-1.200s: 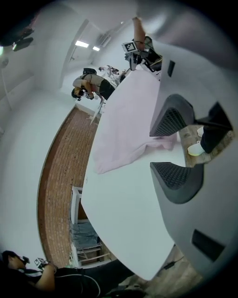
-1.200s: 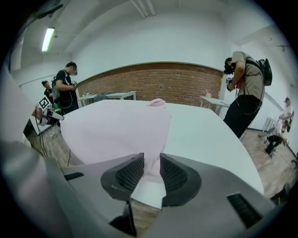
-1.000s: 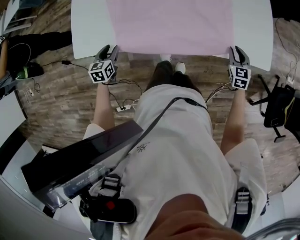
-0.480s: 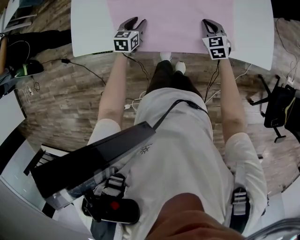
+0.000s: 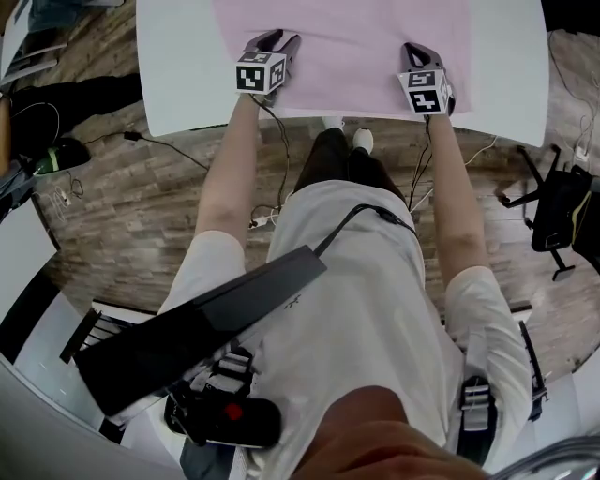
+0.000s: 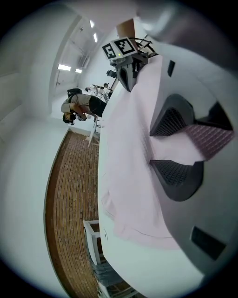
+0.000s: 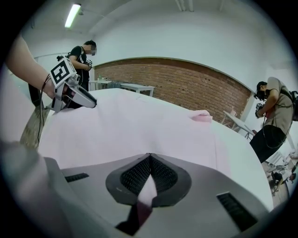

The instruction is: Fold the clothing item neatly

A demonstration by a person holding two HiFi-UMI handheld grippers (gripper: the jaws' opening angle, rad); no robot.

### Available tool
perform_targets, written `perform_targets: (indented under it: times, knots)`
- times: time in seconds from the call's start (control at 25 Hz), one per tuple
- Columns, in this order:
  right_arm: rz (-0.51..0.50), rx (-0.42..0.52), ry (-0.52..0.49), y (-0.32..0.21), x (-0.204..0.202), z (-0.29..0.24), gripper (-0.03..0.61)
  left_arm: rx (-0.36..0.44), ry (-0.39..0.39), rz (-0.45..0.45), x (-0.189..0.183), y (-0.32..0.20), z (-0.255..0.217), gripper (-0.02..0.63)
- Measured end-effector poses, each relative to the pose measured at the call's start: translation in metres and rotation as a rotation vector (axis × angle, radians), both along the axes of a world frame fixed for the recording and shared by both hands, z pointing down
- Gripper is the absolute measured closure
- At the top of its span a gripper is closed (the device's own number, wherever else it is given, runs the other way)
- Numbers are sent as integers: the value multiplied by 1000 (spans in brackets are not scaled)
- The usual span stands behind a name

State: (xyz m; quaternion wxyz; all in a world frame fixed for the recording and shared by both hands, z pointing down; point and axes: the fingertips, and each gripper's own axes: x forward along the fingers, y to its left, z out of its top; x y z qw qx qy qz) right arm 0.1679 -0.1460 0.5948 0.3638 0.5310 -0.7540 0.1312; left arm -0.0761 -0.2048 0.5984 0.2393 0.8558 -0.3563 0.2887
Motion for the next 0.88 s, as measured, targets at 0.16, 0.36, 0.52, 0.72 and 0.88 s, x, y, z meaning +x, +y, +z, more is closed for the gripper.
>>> perform_targets:
  times: [0.16,0.36,0.52,0.72,0.88]
  knots:
    - [27,-1,-3,-21,8,0,574,4,-1,27,8,-26,-1,454]
    - [33,15,-6,-36,16,-3,574,10,16,37,14,-37,-6,454]
    - [24,53,-10,-33,13,-6,574,34,27,20,5,-29,-8,454]
    - [7,29,-110,-27,12,-12,572,43,40,-28,-11,-21,-18,454]
    - [-7,85,-176,-10,5,-36,572,46,36,-40,-27,0,-27,454]
